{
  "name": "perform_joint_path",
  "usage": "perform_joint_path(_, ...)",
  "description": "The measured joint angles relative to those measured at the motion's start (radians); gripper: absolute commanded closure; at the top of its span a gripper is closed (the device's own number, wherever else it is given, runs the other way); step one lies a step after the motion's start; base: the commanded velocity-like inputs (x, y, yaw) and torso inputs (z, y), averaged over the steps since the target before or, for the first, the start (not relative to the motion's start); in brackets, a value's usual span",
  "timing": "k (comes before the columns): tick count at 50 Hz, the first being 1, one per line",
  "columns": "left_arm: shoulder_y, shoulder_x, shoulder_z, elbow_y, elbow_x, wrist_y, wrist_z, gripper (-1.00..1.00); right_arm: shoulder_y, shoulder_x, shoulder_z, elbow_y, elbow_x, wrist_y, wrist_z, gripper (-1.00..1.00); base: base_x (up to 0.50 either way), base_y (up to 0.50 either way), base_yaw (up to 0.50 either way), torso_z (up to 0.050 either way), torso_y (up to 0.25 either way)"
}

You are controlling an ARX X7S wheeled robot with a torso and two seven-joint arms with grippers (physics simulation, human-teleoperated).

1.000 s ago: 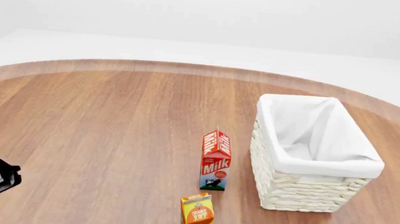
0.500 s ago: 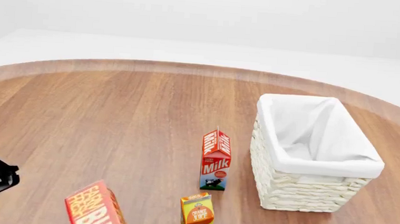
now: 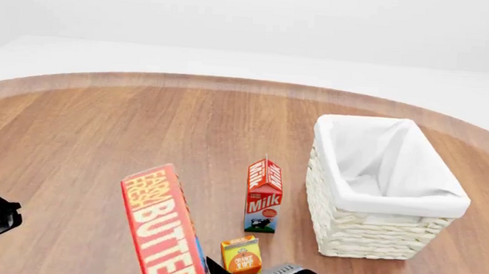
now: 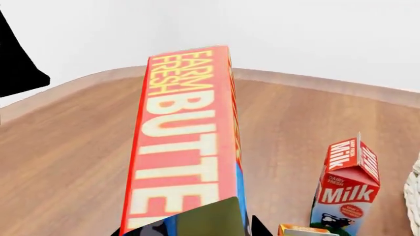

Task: Pick up the cream cheese box and the butter, and put them in the basket.

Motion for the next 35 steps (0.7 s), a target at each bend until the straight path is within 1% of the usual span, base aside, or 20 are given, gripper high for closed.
perform_joint_path(6,0.000,0.000,0.000,0.001,0.001,-0.002,0.000,-1.00,0.052,0.071,-0.044,-0.010,-0.006,-0.102,0.000,1.00,0.00,0.00,0.00,0.000,0.002)
perform_joint_path(11,-0.001,-0.001,0.000,0.001,0.002,-0.004,-0.001,-1.00,0.120,0.165,-0.126,-0.015,-0.017,-0.239,0.000,1.00,0.00,0.00,0.00,0.002,0.000)
perform_joint_path(23,0.002,-0.002,-0.003,0.005,0.005,-0.007,-0.003,-1.00,0.346,0.418,-0.407,-0.020,-0.069,-0.585,0.000,1.00,0.00,0.00,0.00,0.000,0.001)
perform_joint_path(35,0.007,-0.004,-0.009,0.013,0.006,-0.009,-0.006,-1.00,0.652,0.638,-0.756,-0.020,-0.113,-0.889,0.000,1.00,0.00,0.00,0.00,0.001,0.001)
